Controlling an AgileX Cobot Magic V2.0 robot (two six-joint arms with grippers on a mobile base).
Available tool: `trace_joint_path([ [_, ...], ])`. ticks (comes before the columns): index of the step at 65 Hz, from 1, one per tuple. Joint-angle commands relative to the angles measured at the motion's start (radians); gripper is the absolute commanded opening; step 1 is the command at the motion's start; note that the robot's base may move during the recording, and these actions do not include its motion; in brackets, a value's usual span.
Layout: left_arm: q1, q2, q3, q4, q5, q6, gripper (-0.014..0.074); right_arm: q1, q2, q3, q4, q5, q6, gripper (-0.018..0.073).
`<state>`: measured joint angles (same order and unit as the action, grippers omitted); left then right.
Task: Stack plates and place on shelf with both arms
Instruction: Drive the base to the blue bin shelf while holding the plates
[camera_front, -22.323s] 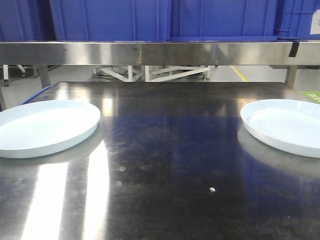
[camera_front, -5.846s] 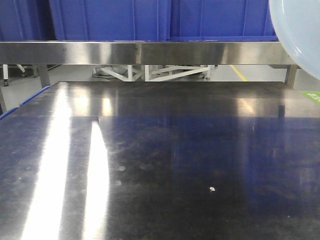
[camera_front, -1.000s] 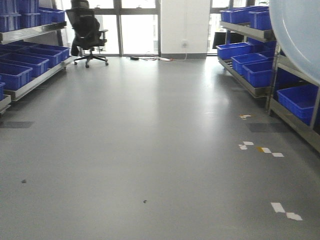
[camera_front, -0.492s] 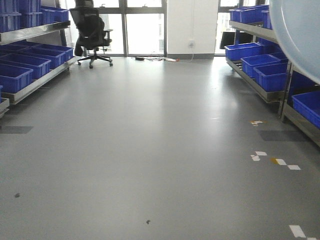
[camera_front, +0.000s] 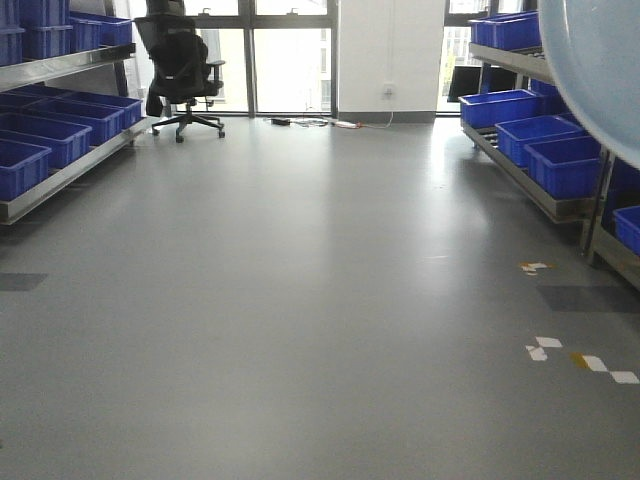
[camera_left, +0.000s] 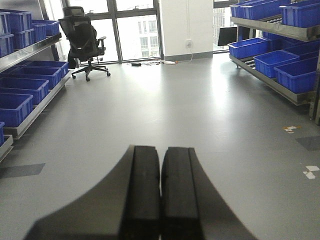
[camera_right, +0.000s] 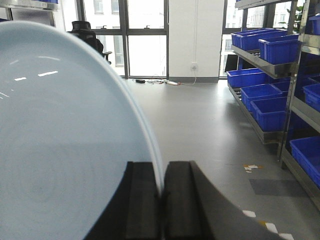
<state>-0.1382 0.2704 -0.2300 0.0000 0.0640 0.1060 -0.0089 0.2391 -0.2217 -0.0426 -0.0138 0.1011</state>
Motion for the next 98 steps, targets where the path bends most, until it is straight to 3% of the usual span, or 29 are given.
trace_joint_path([
  [1,0.001,0.004,-0.030,-0.008,-0.082,-0.006,0.0082,-0.001,0.006,-0.033,-0.004,-0.103,-0.003,0.0057],
  [98,0.001,0.004,-0.030,-0.008,-0.082,-0.006,0.0082,-0.001,0.006,-0.033,-0.004,-0.103,-0.003,0.0057],
])
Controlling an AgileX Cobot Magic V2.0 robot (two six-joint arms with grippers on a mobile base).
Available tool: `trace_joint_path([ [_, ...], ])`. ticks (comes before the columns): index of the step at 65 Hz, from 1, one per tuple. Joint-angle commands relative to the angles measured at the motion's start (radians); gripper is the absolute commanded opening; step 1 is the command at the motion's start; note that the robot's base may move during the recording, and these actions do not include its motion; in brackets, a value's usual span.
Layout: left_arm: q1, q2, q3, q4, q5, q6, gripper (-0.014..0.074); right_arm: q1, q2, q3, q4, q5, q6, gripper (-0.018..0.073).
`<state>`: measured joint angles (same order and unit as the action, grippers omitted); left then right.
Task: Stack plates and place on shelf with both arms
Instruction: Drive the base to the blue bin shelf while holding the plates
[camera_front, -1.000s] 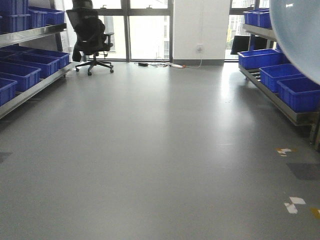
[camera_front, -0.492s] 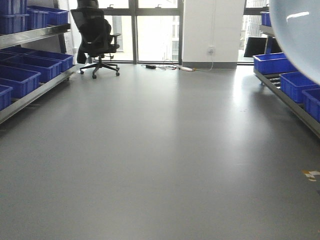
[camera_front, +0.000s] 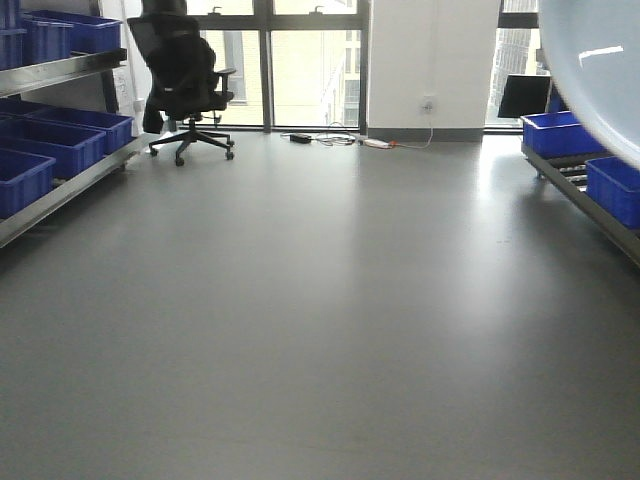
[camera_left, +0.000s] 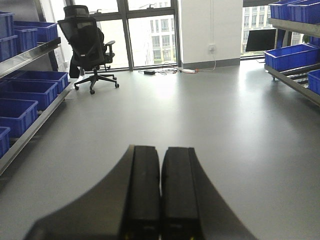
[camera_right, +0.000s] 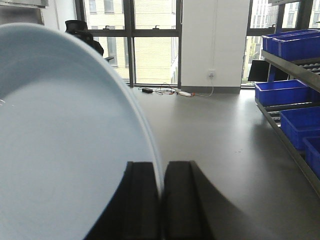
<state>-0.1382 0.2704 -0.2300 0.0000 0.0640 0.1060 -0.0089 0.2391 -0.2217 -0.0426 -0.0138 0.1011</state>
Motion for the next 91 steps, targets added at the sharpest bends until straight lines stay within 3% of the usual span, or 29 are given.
trace_joint_path([
  [1,0.001,0.004,-0.030,-0.008,-0.082,-0.006,0.0082,-0.001,0.006,-0.033,-0.004,-0.103,-0.003,0.0057],
  [91,0.001,0.004,-0.030,-0.008,-0.082,-0.006,0.0082,-0.001,0.006,-0.033,-0.004,-0.103,-0.003,0.0057],
])
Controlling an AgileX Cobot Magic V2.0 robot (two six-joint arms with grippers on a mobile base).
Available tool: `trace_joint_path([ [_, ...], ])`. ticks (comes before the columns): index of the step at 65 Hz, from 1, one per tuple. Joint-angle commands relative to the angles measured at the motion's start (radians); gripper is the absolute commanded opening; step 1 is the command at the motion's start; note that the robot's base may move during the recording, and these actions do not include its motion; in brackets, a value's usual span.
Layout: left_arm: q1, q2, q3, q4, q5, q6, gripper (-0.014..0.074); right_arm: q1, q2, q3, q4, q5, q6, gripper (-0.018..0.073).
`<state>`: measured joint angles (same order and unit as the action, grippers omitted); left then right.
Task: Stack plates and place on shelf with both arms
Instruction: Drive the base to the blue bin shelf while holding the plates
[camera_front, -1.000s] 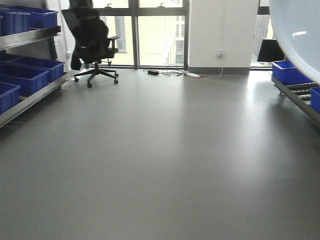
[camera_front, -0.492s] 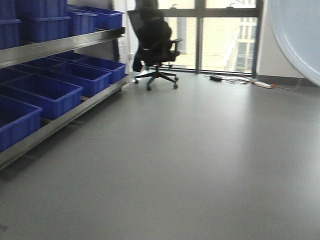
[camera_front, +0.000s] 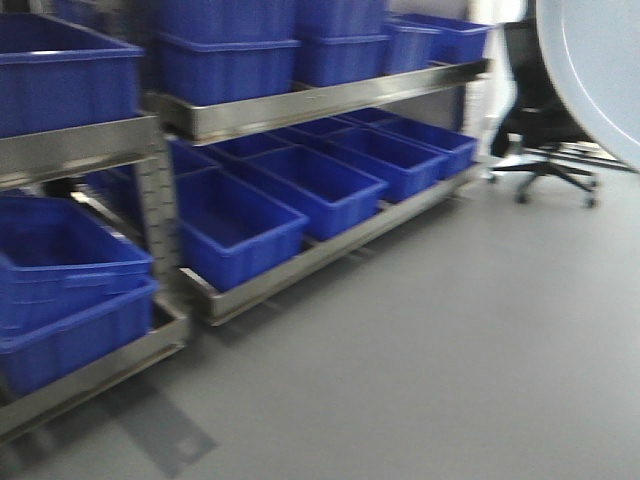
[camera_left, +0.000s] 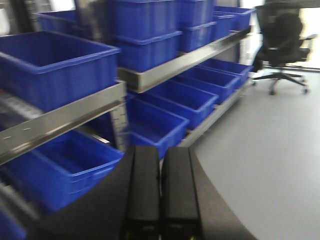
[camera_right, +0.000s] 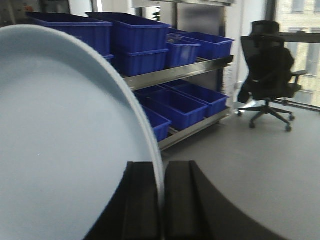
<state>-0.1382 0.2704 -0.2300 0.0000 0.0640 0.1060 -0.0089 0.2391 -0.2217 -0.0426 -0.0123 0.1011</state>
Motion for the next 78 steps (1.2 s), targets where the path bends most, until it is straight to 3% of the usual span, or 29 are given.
trace_joint_path([
  [1,0.001,0.004,-0.030,-0.008,-0.082,-0.006,0.0082,-0.001,0.006,-0.033,-0.004,-0.104,-0.003,0.0057],
  [78,0.001,0.004,-0.030,-0.008,-0.082,-0.006,0.0082,-0.001,0.006,-0.033,-0.004,-0.104,-0.003,0.0057],
])
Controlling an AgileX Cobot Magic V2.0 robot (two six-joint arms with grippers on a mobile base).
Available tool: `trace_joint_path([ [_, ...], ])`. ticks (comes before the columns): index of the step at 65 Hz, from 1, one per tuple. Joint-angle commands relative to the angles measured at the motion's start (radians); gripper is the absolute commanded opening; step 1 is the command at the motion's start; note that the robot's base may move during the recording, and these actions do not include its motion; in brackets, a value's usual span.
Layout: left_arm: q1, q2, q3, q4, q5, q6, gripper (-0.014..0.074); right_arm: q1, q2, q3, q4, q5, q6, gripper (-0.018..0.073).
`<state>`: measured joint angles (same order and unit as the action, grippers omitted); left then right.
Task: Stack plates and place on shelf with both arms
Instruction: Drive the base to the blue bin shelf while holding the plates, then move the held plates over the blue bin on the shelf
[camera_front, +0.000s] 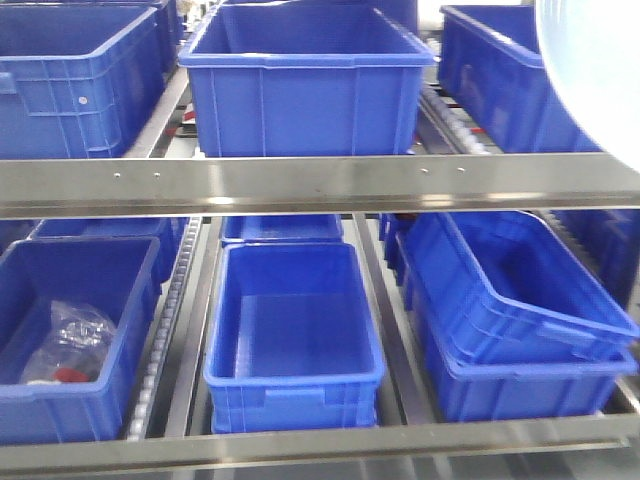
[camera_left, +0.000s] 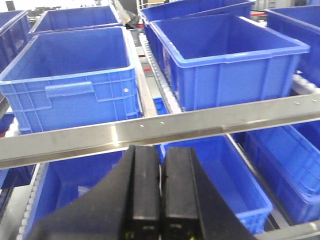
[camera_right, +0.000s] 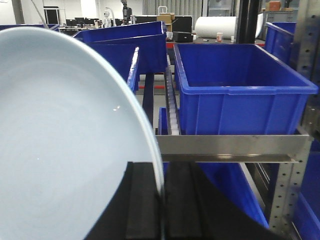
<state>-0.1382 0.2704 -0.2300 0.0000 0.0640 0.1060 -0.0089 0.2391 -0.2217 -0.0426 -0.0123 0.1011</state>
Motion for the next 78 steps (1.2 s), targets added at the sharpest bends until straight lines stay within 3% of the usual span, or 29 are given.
trace_joint_path([
  [1,0.001,0.004,-0.030,-0.008,-0.082,-0.006,0.0082,-0.001,0.006,-0.033,-0.004,-0.104,-0.003,0.0057],
  [78,0.001,0.004,-0.030,-0.008,-0.082,-0.006,0.0082,-0.001,0.006,-0.033,-0.004,-0.104,-0.003,0.0057],
])
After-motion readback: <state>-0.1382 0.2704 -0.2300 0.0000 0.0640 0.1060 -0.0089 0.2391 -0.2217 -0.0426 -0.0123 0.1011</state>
